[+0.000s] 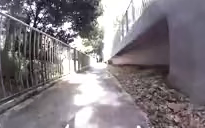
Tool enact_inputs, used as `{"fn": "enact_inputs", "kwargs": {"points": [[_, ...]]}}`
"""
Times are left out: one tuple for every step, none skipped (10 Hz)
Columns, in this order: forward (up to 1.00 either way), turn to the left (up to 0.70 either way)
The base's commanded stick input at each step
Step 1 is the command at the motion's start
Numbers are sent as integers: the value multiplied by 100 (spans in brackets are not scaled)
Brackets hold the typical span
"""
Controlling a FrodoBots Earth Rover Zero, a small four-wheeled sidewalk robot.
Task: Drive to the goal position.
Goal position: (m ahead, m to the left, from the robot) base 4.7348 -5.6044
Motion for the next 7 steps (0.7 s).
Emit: {"fn": "enact_inputs", "kwargs": {"points": [[70,0],[70,0],[70,0],[70,0],[70,0],[70,0],[70,0]]}}
